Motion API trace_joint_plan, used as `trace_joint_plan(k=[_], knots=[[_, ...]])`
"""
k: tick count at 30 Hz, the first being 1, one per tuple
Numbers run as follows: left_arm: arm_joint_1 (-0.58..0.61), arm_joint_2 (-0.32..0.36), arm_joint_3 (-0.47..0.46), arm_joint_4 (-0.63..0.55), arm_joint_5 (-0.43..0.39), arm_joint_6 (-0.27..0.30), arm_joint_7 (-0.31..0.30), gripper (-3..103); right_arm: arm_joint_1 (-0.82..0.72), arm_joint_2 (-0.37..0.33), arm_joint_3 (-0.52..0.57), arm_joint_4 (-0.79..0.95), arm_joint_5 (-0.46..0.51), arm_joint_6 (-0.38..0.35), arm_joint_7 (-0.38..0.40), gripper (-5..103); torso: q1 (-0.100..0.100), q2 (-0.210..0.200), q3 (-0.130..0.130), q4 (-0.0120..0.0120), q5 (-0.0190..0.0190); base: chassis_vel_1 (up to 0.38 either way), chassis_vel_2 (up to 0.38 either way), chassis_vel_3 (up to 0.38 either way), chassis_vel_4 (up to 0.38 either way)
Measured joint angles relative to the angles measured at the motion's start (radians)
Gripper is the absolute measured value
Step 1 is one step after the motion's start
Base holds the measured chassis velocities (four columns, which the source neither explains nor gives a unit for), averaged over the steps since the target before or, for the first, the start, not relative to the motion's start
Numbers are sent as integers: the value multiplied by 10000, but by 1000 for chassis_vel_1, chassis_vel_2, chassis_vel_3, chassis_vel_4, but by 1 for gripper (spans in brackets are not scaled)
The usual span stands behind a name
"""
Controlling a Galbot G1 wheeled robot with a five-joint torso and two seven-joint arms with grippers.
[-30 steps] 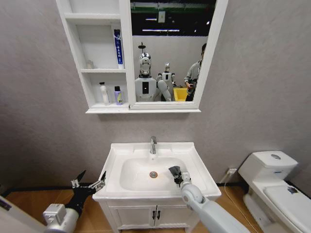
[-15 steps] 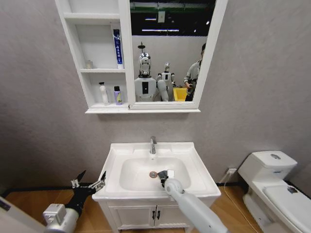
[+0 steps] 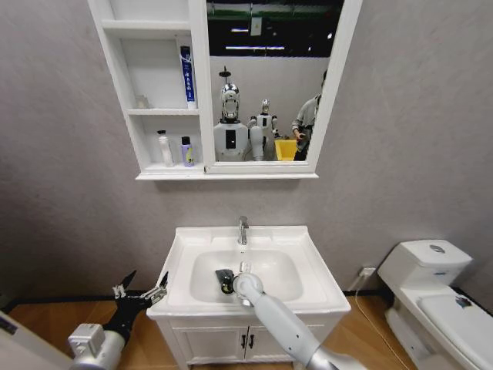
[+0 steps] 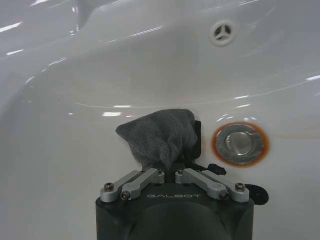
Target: Move facial cleanser and shampoo from washbasin to cabinet, then wipe washbasin with towel.
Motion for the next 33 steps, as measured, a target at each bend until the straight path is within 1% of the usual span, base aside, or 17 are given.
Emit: trace_joint_plan(k=[1, 2, 3, 5, 6, 8, 10, 12, 14, 15, 16, 19, 24, 28, 31, 32, 33], knots=[[0, 0, 0, 0, 0, 0, 0, 100, 0, 0, 0, 0, 0, 0, 0, 4, 0, 0, 0, 0, 0, 0, 0, 0, 0], [0, 0, 0, 0, 0, 0, 0, 100, -172, -317, 109, 3, -781, 127, 233, 4, 0, 0, 0, 0, 1, 0, 0, 0, 0], [0, 0, 0, 0, 0, 0, 0, 100, -172, -317, 109, 3, -781, 127, 233, 4, 0, 0, 0, 0, 1, 0, 0, 0, 0], [0, 0, 0, 0, 0, 0, -1, 100, -563, -1007, 272, 240, -1933, 248, 261, 4, 0, 1, 0, -9, 1, 0, 0, 0, 0], [0, 1, 0, -1, 0, 0, 1, 100, -770, -1377, 470, 540, -2038, 154, 309, 4, -1, 1, -3, -8, -1, 0, 0, 0, 0], [1, 0, 0, 0, 0, 0, 0, 100, -912, -1586, 587, 766, -2038, 78, 354, 4, -1, 3, -3, -6, -3, 0, 0, 0, 0], [0, 1, 0, 0, -1, 0, 0, 100, -1124, -1865, 678, 1119, -1944, 23, 278, 4, -1, 3, -5, -2, -5, 0, 0, 0, 0], [0, 1, 0, 0, 0, 1, -1, 100, -1147, -1871, 658, 1192, -1763, 16, 154, 4, -1, 3, -5, -4, -7, 0, 0, 0, 0], [0, 1, 0, 0, -1, 0, 0, 100, -1043, -1657, 506, 1140, -1361, 0, 45, 4, -1, 4, -4, -8, -4, 0, 0, 0, 0], [0, 1, 0, 0, 0, 1, -1, 100, -832, -1315, 308, 967, -702, -57, 7, 4, -1, 2, 1, -4, 3, 0, 0, 0, 0], [0, 1, 0, 0, 0, 1, -1, 100, -832, -1315, 308, 967, -702, -57, 7, 4, -1, 2, 1, -4, 3, 0, 0, 0, 0], [0, 1, 0, 0, 0, 0, 0, 100, -284, -668, 122, 709, 442, -169, 23, 4, -2, 1, 2, 1, 2, 0, 0, 0, 0], [0, 1, 0, 0, 0, 0, -1, 100, 116, -366, 217, 226, 922, -184, 113, 4, -2, 1, 2, 3, 2, 0, 0, 0, 0], [0, 1, 0, 0, 0, 0, -1, 100, 156, -664, 450, 41, 877, -356, 435, 4, -1, 0, 1, -3, 0, 0, 0, 0, 0], [0, 1, 0, 0, 0, 0, -1, 100, -60, -1557, 514, 265, 179, -495, 484, 4, -2, 1, 0, -6, 1, 0, 0, 0, 0], [0, 1, 0, 0, 0, 0, -1, 100, -60, -1557, 514, 265, 179, -495, 484, 4, -2, 1, 0, -6, 1, 0, 0, 0, 0], [0, 1, 0, -1, 0, 0, -1, 100, -96, -1842, 522, 364, 174, -526, 462, 4, -3, 1, -1, -7, 0, 0, 0, 0, 0]])
